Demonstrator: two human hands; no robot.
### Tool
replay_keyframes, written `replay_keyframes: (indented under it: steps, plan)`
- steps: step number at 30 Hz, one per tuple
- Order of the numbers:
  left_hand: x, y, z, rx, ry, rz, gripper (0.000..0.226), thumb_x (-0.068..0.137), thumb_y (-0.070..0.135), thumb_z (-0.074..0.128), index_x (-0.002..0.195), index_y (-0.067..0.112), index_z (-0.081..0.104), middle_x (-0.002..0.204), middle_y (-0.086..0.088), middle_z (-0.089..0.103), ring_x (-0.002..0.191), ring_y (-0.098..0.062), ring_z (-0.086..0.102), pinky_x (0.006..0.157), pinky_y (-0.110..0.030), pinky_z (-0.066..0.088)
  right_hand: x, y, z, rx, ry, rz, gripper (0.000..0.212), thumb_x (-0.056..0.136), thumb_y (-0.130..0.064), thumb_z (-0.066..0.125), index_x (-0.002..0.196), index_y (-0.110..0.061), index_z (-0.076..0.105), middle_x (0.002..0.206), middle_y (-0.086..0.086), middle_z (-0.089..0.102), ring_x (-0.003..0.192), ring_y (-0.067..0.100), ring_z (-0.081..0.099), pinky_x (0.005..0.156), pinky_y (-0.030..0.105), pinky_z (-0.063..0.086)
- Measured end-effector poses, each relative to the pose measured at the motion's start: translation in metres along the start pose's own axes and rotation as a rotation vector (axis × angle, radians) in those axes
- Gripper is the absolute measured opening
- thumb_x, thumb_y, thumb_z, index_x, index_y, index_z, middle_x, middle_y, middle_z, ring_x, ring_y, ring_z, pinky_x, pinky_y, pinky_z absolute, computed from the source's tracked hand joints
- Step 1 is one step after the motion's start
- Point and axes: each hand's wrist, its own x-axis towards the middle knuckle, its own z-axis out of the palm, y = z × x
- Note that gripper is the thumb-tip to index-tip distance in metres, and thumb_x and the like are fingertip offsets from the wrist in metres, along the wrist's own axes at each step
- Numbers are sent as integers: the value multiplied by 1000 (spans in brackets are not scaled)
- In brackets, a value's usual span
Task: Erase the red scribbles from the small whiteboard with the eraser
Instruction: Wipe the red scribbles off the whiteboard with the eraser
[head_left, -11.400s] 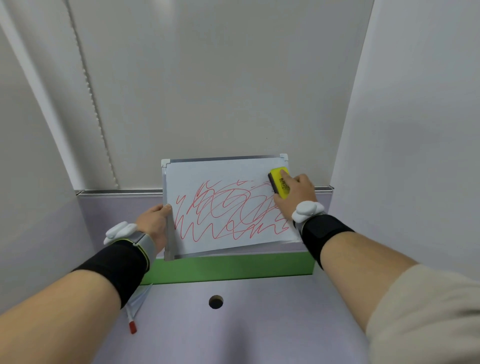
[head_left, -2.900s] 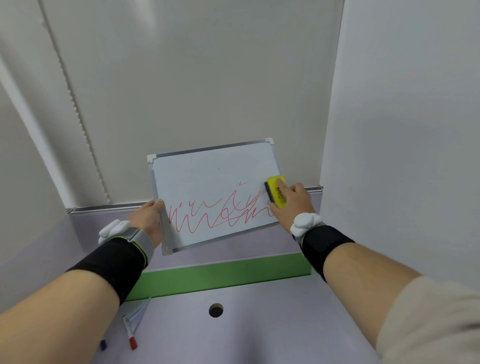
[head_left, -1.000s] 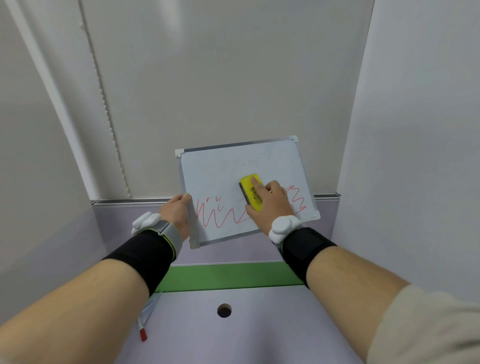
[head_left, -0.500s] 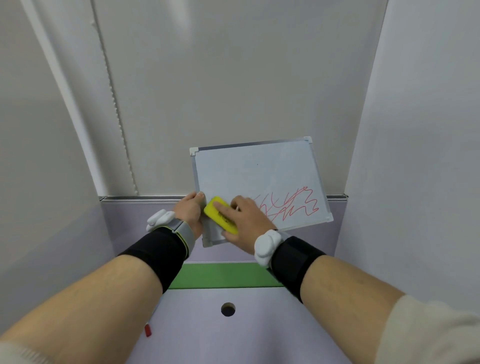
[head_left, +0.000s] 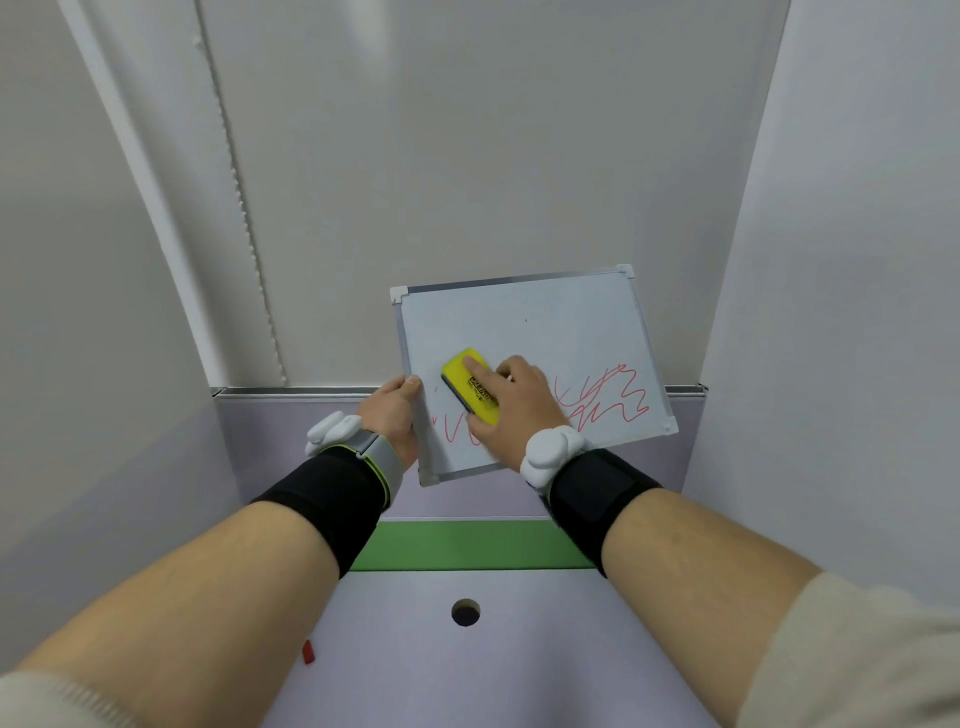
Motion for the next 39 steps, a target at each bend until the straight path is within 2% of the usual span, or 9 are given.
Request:
replay_keyframes:
  steps: [5,10,14,18,21,23,27,31,39]
  plan:
    - [0,3,-1,-3,-54,-14,22,106,10,48,120,1,62,113,-20,60,105,-29,56,110,-51,48,-13,-10,3,-52,-126,-290,61,83,-28,66,141,-27,46,100,14,50,85,31,46,76,42,46]
    - [-3,2,-1,-34,-73,-17,31,107,11,47,128,-4,64,118,-20,69,108,-33,64,105,-50,53,1,-12,-3,-30,10,-29,65,82,-34,65,143,-30,40,107,9,46,96,29,43,85,42,47]
    - [0,8,-5,-28,-62,1,27,106,11,49,125,-3,63,114,-19,64,104,-30,61,107,-50,53,-11,-20,2,-86,-116,-286,61,84,-28,64,142,-28,43,102,14,50,86,32,45,74,43,46]
    - [0,7,-7,-18,-51,2,33,106,11,48,131,-7,61,127,-25,68,120,-39,63,112,-51,49,-1,-16,-3,-39,-20,-79,64,82,-31,66,142,-29,42,105,11,48,94,31,44,85,46,47]
    - [1,11,-8,-30,-31,7,24,106,11,49,119,-3,64,108,-19,68,104,-33,63,98,-46,56,-14,-26,2,-59,-142,-237,66,80,-27,67,142,-26,43,104,14,49,89,31,45,78,44,47]
    - [3,12,-11,-38,-12,9,33,106,11,49,132,-5,61,128,-21,68,119,-37,65,111,-53,51,-21,-21,4,-85,-180,-318,66,80,-24,67,141,-25,45,105,16,51,88,32,46,76,43,46]
    - [4,13,-12,-18,46,17,37,104,9,52,138,-4,60,140,-24,65,132,-40,61,116,-53,47,-15,-7,-4,-23,-43,-46,63,83,-30,65,142,-29,43,106,12,48,94,31,43,87,45,45]
    - [4,10,-13,33,98,43,35,102,10,56,134,-3,64,138,-23,67,133,-40,61,116,-52,47,-30,-12,2,-79,-215,-273,65,78,-22,68,139,-24,47,105,17,52,87,34,48,78,43,47]
    - [3,11,-8,23,104,56,32,102,9,56,130,-2,66,135,-23,68,121,-34,66,115,-51,49,-31,-8,0,-78,-221,-263,64,78,-23,68,139,-24,48,105,16,52,86,33,47,77,45,47]
